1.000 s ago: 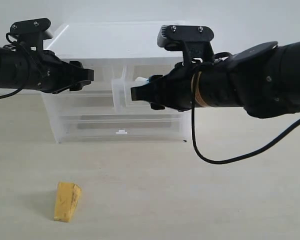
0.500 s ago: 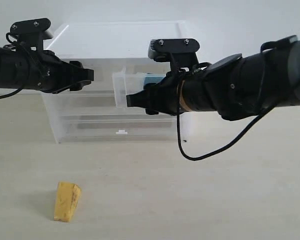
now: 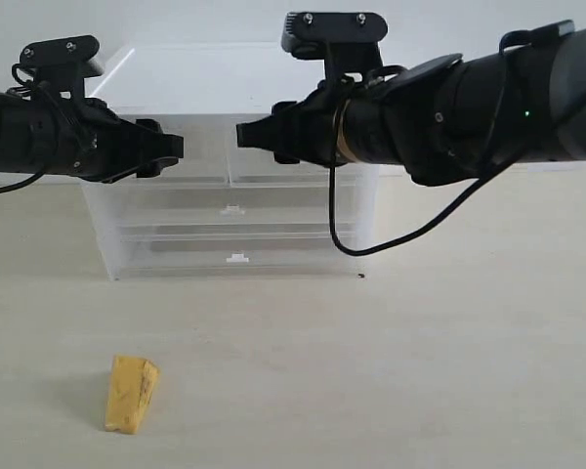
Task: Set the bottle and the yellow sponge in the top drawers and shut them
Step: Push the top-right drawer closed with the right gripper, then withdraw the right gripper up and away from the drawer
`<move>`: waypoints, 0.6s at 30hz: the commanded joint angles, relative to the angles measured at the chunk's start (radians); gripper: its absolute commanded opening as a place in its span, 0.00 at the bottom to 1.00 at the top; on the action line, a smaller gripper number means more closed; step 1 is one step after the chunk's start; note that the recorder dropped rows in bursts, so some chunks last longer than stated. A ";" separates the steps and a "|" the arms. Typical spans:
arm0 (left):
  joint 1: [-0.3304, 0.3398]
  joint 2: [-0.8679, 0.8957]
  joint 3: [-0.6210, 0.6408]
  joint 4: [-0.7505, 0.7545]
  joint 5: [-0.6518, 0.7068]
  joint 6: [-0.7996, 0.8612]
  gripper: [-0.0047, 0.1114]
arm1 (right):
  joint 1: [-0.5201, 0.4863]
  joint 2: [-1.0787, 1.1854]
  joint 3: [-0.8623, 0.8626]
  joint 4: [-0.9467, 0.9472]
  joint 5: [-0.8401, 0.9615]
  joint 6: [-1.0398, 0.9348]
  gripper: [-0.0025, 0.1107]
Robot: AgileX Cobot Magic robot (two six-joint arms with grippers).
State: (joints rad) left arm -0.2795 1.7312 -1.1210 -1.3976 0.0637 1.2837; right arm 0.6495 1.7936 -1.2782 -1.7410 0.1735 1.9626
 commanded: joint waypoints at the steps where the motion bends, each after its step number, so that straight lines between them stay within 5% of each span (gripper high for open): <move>1: 0.001 0.003 -0.013 0.004 -0.064 0.018 0.55 | -0.002 -0.003 -0.030 -0.003 0.028 -0.025 0.45; 18: 0.001 0.003 -0.008 0.004 -0.033 0.018 0.55 | -0.002 -0.166 0.087 0.025 -0.080 -0.021 0.45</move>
State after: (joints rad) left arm -0.2795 1.7312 -1.1210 -1.3976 0.0618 1.2837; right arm 0.6495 1.6486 -1.2367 -1.7263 0.0954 1.9438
